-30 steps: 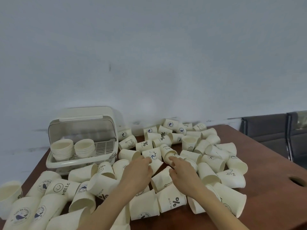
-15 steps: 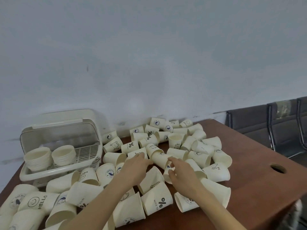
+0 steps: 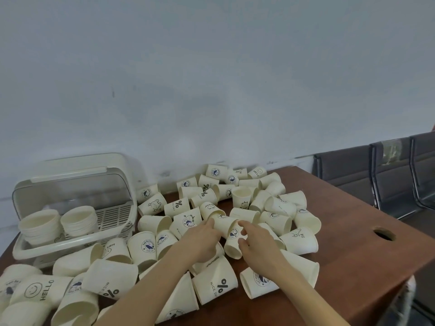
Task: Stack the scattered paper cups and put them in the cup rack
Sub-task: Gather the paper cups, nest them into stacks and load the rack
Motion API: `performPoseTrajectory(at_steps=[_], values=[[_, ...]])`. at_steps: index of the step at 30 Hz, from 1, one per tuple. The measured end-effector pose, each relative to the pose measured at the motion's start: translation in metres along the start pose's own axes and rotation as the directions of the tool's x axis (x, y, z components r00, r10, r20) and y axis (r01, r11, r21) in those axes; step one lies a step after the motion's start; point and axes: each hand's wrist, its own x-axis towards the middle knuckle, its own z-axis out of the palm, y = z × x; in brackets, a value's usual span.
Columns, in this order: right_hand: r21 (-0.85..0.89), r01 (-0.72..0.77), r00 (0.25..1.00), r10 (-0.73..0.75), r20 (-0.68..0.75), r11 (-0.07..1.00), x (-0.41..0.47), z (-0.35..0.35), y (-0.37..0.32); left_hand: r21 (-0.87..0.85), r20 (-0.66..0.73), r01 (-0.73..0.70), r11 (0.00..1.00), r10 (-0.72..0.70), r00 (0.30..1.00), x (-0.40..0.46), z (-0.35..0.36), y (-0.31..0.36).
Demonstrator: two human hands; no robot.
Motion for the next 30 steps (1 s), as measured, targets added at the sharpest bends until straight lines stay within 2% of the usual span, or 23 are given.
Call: performPoseTrajectory(at_steps=[4, 9, 13, 20, 23, 30], values=[[0.0, -0.012, 1.0, 0.012, 0.011, 1.0, 0.001, 0.004, 0.001, -0.02, -0.072, 0.019, 1.0, -0.02, 0.997, -0.005, -0.007, 0.002], [-0.044, -0.082, 0.997, 0.081, -0.016, 0.996, 0.015, 0.008, 0.003, -0.065, -0.24, 0.049, 0.997, -0.063, 0.969, -0.016, -0.011, 0.004], [-0.161, -0.197, 0.98, 0.192, -0.045, 0.967, 0.039, 0.009, 0.008, -0.12, -0.324, 0.068, 0.99, -0.104, 0.94, -0.027, -0.013, 0.007], [-0.352, -0.208, 0.966, 0.248, 0.071, 0.913, 0.062, 0.017, 0.015, -0.234, -0.387, 0.092, 0.968, -0.179, 0.904, -0.044, -0.013, 0.007], [-0.332, -0.234, 0.958, 0.276, 0.082, 0.914, 0.064, 0.02, 0.014, -0.262, -0.411, 0.093, 0.961, -0.198, 0.89, -0.048, -0.014, 0.006], [-0.191, -0.273, 0.96, 0.28, 0.008, 0.943, 0.059, 0.015, 0.005, -0.296, -0.446, 0.115, 0.948, -0.243, 0.861, -0.055, -0.019, 0.003]])
